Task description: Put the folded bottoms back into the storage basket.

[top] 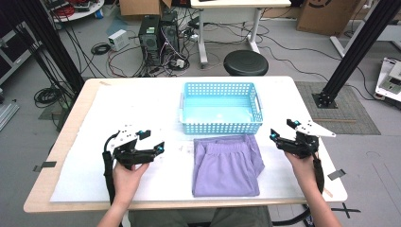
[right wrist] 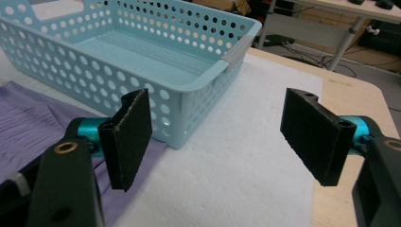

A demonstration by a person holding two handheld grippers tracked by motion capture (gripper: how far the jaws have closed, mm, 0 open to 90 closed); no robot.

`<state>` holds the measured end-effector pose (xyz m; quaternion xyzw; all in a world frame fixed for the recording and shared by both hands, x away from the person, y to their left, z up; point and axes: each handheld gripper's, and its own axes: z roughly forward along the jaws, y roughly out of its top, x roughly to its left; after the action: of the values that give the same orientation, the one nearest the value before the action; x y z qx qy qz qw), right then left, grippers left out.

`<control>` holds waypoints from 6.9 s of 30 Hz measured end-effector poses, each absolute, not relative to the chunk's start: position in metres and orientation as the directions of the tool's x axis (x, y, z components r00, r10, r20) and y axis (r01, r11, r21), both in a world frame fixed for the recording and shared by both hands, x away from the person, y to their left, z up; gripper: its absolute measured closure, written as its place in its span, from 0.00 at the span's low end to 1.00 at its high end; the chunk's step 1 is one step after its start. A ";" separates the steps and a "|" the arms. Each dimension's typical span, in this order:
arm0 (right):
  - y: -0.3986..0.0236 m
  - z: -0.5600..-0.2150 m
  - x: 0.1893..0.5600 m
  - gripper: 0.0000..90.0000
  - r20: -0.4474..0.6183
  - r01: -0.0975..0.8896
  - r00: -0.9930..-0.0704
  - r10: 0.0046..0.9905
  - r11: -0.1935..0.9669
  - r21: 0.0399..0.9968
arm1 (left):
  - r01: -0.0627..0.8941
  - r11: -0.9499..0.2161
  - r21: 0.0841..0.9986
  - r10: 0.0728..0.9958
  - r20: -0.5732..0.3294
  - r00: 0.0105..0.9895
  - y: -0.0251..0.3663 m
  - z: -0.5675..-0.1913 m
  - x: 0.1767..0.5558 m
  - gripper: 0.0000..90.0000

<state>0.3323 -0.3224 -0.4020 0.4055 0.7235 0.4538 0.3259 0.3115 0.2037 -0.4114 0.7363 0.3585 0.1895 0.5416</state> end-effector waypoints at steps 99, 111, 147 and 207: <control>-0.245 -0.447 0.283 0.71 0.054 0.606 -0.576 0.816 0.381 0.698 | 0.575 -0.322 0.752 0.671 -0.246 0.699 0.071 -0.452 0.297 0.80; -0.243 -0.447 0.282 0.83 0.058 0.595 -0.598 0.800 0.394 0.701 | 0.564 -0.337 0.754 0.658 -0.240 0.713 0.069 -0.451 0.295 0.72; -0.246 -0.435 0.280 0.93 0.112 0.556 -0.636 0.763 0.353 0.753 | 0.524 -0.287 0.802 0.629 -0.255 0.735 0.074 -0.438 0.298 0.96; -0.236 -0.341 0.475 0.62 0.028 0.446 -0.506 0.862 0.234 0.864 | 0.380 -0.120 0.917 0.775 -0.152 0.613 0.088 -0.343 0.476 0.71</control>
<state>0.4753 -0.2362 -0.3411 0.4368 0.7490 0.4382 0.2371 0.4760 0.0880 -0.3427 0.7248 0.3984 0.1864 0.5303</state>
